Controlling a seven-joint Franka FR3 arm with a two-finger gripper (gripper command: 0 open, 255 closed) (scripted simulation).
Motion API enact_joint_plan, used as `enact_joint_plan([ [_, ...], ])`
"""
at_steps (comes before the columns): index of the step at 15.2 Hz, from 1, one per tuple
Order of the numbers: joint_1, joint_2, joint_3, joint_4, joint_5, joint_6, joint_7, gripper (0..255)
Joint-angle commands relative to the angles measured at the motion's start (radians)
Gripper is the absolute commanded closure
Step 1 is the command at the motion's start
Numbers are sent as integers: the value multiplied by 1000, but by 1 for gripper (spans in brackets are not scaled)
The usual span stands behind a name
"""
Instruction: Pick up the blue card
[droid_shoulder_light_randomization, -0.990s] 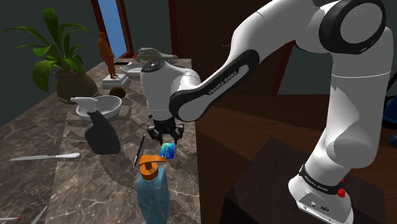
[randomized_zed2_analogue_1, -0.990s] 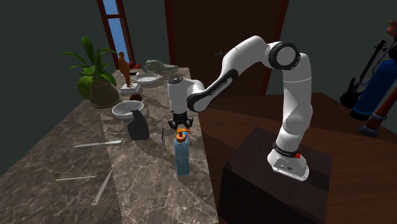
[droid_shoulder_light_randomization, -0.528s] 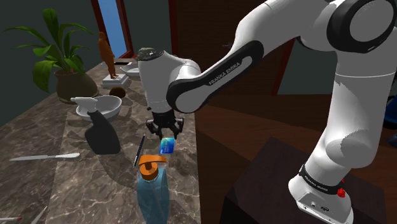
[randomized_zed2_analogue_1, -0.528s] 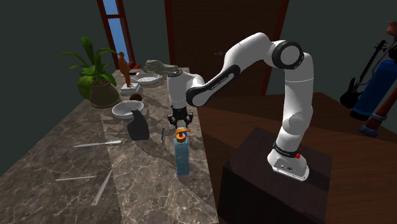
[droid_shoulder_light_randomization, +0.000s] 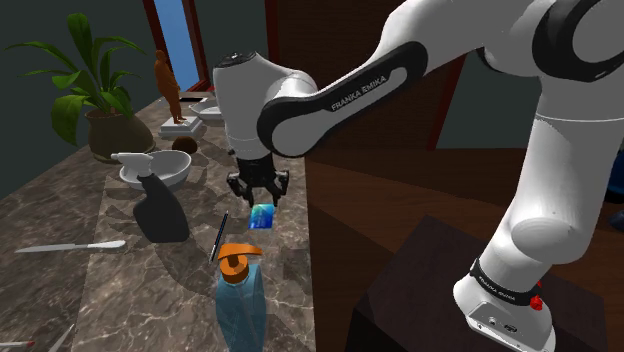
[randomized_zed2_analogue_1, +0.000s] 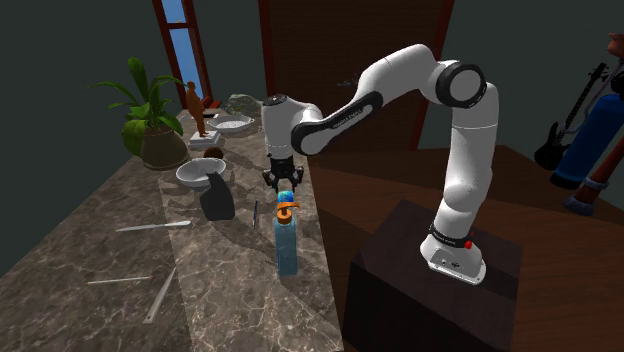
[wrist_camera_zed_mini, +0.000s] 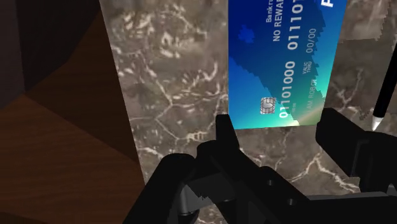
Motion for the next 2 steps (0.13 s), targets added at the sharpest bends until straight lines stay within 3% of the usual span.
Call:
enact_joint_plan([
  [1,0,-3,1,13,4,-15,-5,255],
  [2,0,-3,1,13,4,-15,-5,255],
])
